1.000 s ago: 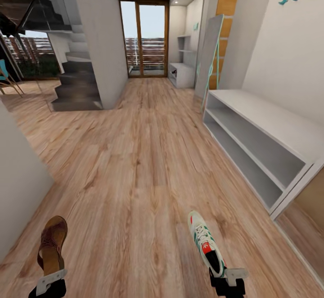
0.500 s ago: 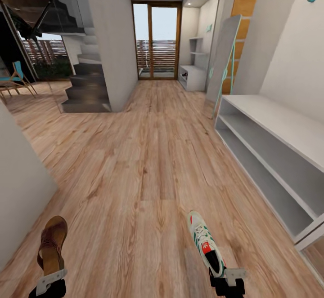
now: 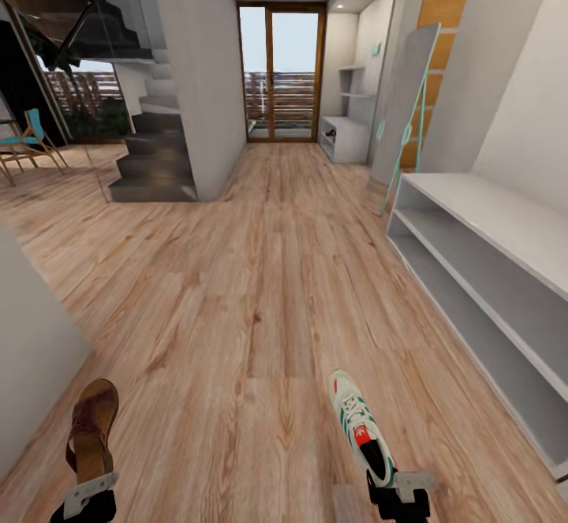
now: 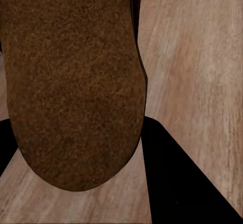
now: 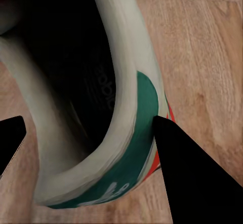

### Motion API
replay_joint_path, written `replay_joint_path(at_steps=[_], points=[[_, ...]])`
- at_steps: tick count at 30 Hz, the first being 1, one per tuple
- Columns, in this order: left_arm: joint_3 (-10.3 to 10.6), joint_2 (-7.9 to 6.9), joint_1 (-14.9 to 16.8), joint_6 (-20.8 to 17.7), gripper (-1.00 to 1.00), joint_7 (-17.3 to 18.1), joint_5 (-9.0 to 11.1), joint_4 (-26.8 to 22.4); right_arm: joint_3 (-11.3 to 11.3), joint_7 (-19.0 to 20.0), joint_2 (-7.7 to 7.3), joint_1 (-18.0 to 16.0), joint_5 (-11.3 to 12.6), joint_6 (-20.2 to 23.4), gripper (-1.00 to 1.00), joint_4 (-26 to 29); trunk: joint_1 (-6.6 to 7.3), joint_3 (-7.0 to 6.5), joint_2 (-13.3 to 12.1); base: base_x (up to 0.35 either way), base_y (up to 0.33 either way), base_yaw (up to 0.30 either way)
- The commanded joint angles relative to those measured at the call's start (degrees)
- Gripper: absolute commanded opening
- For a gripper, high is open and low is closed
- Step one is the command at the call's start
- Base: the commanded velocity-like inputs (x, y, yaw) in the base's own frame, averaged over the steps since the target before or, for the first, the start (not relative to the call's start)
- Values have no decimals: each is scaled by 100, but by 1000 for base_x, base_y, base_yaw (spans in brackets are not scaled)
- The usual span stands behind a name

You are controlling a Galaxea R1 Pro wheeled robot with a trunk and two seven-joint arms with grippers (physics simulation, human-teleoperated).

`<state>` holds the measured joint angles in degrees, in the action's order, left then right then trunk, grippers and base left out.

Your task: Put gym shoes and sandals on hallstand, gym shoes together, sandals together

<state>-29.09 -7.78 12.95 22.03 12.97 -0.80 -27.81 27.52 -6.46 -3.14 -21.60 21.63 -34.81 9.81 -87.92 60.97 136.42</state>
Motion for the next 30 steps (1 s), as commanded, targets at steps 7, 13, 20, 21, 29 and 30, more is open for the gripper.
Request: replay_joint_path(at_steps=[7, 13, 20, 21, 29, 30], points=[[-44, 4, 6, 12, -100, 47, -25, 4, 51, -48, -3, -2, 26, -9, -100, 3, -2, 5, 2, 338, 0, 0], [-44, -3, 6, 12, -100, 47, -25, 0, 52, -48, -3, -2, 26, -9, -100, 9, -2, 5, 2, 338, 0, 0], [-44, -2, 6, 12, -100, 47, -25, -5, 56, -48, -3, -2, 26, -9, -100, 12, -2, -13, 2, 338, 0, 0], [-44, 1, 6, 12, -100, 47, -25, -5, 58, -48, -3, -2, 26, -9, -100, 9, -2, -21, 2, 338, 0, 0], [-44, 4, 6, 12, -100, 47, -25, 2, 60, -48, -3, -2, 26, -9, -100, 9, -2, -84, 2, 338, 0, 0], [-44, 1, 6, 12, -100, 47, -25, -1, 60, -48, -3, -2, 26, -9, -100, 10, -2, -87, 2, 338, 0, 0]])
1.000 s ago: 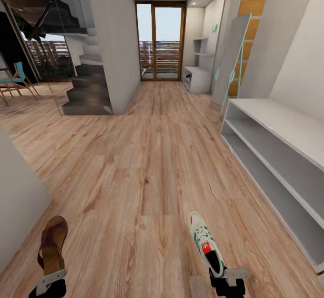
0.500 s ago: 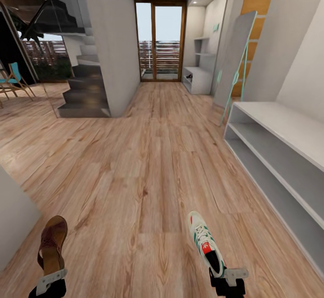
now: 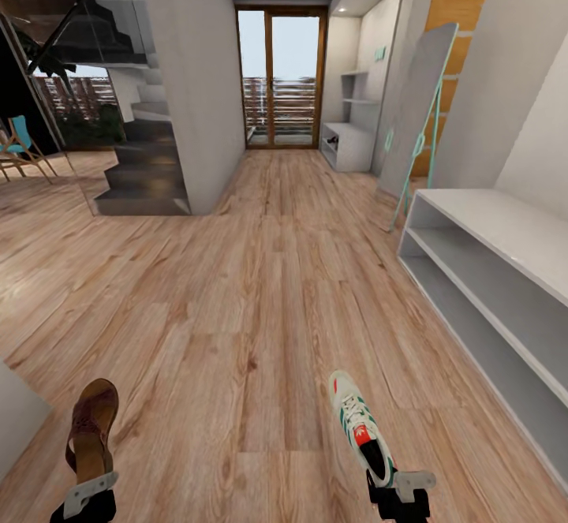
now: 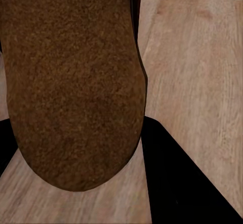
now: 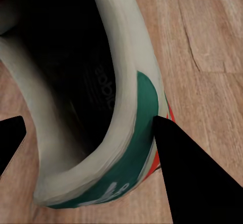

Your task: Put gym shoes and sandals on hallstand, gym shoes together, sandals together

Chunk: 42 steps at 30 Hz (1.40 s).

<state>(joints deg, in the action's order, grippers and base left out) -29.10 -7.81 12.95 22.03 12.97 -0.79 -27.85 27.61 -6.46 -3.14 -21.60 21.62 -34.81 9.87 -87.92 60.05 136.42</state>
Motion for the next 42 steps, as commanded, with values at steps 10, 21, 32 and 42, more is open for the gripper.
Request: replay_joint_path(at_steps=[10, 21, 32, 42], points=[[-44, -2, 6, 12, -100, 48, -26, -1, 52, -43, 6, -2, 29, -9, -100, 6, -2, 0, 2, 338, 0, 0], [-44, -2, 6, 12, -100, 48, -26, -1, 52, -46, 7, -2, 27, -9, -100, 6, -2, 0, 2, 338, 0, 0], [-44, -2, 6, 12, -100, 48, -26, -1, 52, -48, 6, -2, 26, -9, -100, 0, -2, 0, 2, 338, 0, 0], [-44, 4, 6, 12, -100, 48, -26, -1, 52, -48, 6, -2, 26, -9, -100, -3, -2, 0, 2, 338, 0, 0]])
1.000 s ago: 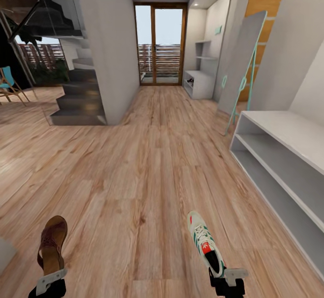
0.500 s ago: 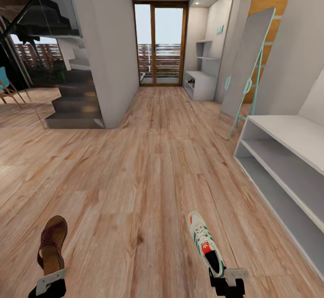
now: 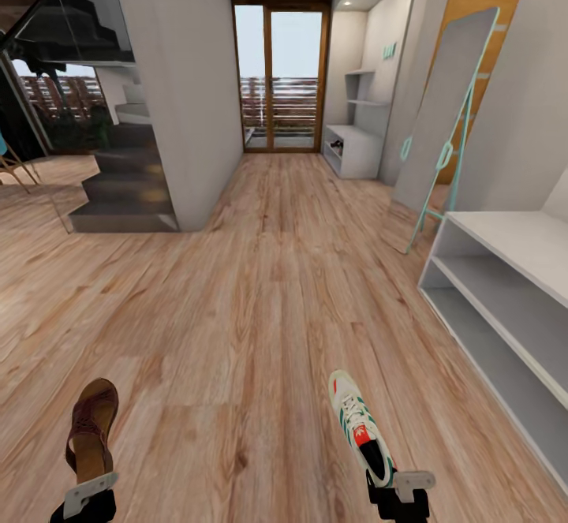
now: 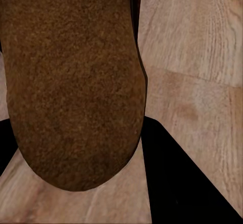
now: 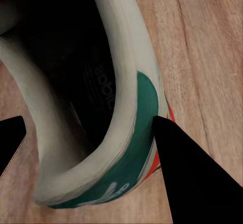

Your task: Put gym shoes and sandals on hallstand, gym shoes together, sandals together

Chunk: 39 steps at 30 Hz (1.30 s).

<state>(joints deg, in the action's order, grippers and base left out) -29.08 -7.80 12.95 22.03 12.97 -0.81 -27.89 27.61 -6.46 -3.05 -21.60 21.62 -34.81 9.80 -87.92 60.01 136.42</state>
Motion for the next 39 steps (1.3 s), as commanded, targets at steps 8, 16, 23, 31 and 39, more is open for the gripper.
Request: replay_joint_path(at_steps=[8, 16, 23, 31, 39], points=[[-45, 7, 6, 12, -100, 47, -24, 7, 51, -48, -2, -2, 26, -9, -100, 4, -2, 5, 2, 338, 0, 0], [-45, 7, 6, 12, -100, 47, -24, 11, 48, -48, -4, -2, 26, -9, -100, 4, -2, 5, 2, 338, 0, 0], [-45, 7, 6, 12, -100, 47, -24, 6, 50, -48, -11, -2, 26, -9, -100, 4, -2, 5, 2, 338, 0, 0], [-45, 7, 6, 12, -100, 47, -24, 8, 49, -48, -11, -2, 26, -9, -100, 4, -2, 5, 2, 338, 0, 0], [-45, 7, 6, 12, -100, 47, -24, 7, 48, -48, -11, -2, 26, -9, -100, 4, -2, 5, 2, 338, 0, 0]])
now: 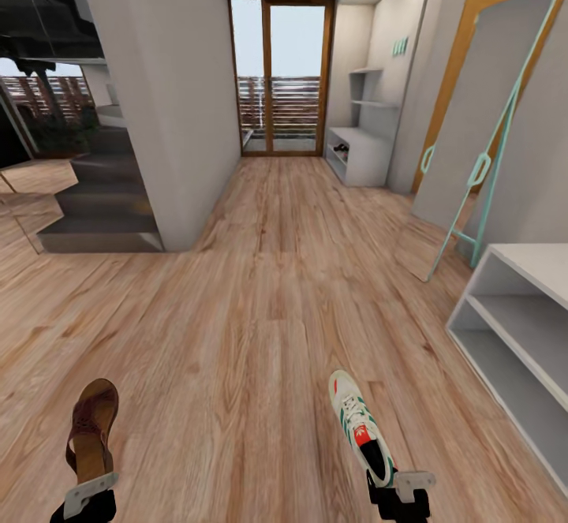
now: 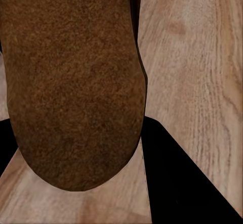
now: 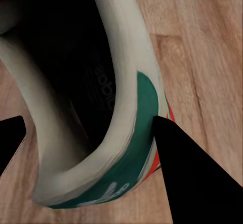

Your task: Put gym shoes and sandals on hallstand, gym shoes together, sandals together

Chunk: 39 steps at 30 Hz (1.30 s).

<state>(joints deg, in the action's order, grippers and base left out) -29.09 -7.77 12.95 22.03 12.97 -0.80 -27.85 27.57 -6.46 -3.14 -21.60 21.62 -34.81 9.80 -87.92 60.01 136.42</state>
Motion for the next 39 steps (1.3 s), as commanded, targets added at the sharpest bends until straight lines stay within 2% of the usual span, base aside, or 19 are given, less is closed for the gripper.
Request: replay_joint_path(at_steps=[1, 39], points=[[-44, 4, 6, 12, -100, 48, -25, 4, 52, -48, -2, -2, 26, -9, -100, 4, -2, 5, 2, 338, 0, 0], [-44, 4, 6, 12, -100, 48, -25, 1, 55, -48, -2, -2, 25, -9, -100, 4, -2, 5, 2, 338, 0, 0]])
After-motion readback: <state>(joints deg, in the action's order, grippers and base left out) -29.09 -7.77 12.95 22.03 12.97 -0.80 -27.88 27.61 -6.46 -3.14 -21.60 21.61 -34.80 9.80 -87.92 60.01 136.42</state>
